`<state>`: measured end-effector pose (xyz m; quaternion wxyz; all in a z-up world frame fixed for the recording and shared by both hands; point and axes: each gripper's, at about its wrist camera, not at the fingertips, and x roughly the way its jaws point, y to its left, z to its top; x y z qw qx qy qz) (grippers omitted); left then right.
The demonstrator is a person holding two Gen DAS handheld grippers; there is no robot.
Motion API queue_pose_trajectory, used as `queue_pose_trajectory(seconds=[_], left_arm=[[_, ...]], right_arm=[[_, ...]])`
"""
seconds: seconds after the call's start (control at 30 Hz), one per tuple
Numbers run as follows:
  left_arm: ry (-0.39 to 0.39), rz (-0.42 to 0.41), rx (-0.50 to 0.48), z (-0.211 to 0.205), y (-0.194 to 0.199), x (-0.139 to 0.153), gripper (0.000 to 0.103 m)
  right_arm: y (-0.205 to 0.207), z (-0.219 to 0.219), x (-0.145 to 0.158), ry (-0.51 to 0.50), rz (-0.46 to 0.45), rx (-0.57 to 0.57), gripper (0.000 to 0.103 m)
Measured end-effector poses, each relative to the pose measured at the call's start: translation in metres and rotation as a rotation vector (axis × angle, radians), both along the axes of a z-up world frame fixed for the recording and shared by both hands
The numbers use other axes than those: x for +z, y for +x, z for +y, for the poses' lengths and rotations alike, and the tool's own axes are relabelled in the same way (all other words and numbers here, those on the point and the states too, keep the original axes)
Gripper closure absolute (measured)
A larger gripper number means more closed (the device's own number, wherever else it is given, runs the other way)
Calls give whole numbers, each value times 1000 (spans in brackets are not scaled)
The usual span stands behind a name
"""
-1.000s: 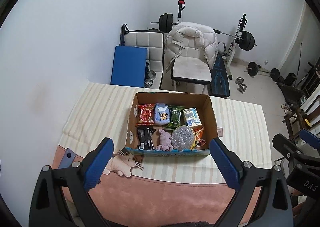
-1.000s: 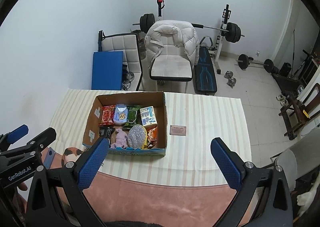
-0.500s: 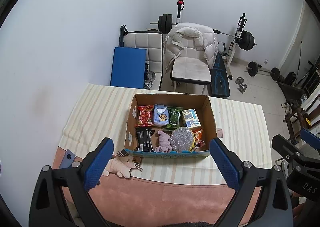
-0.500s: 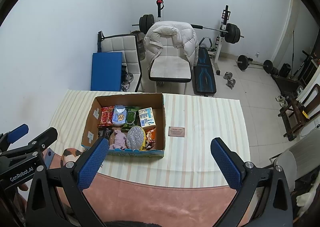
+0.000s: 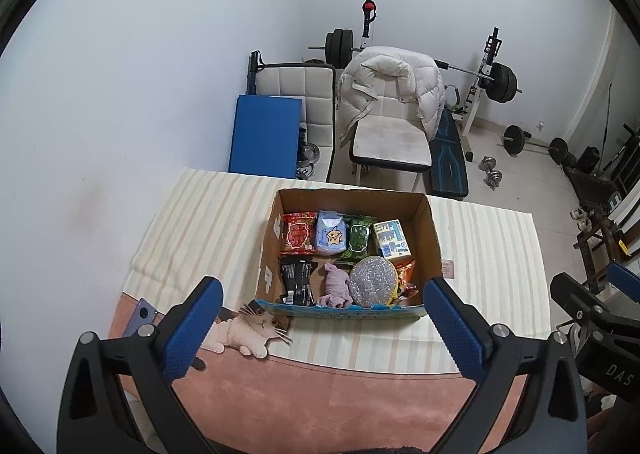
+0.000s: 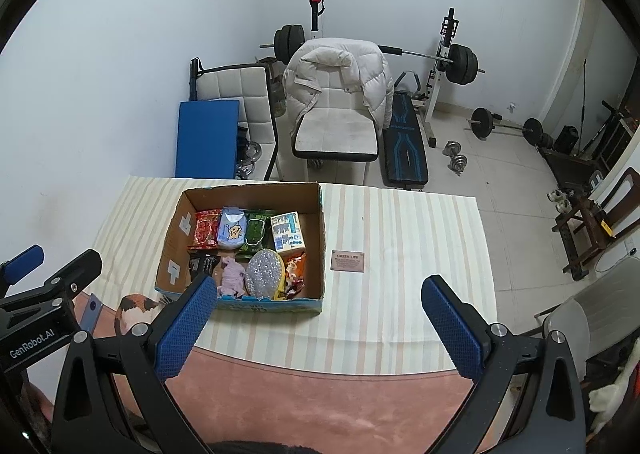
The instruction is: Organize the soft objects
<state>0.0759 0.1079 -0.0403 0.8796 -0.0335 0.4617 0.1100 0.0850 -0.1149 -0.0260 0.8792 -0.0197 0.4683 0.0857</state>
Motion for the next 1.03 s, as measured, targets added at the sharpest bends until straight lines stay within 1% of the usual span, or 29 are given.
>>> queue_pose_trajectory(seconds=[0.3, 1.03], left_arm=[[6, 5, -6, 4, 2, -4, 0], [-10, 2, -21, 1, 7, -4, 0]], right_arm=[[2, -1, 0, 0, -7, 1, 0], [5, -9, 0, 1, -2, -3, 0]])
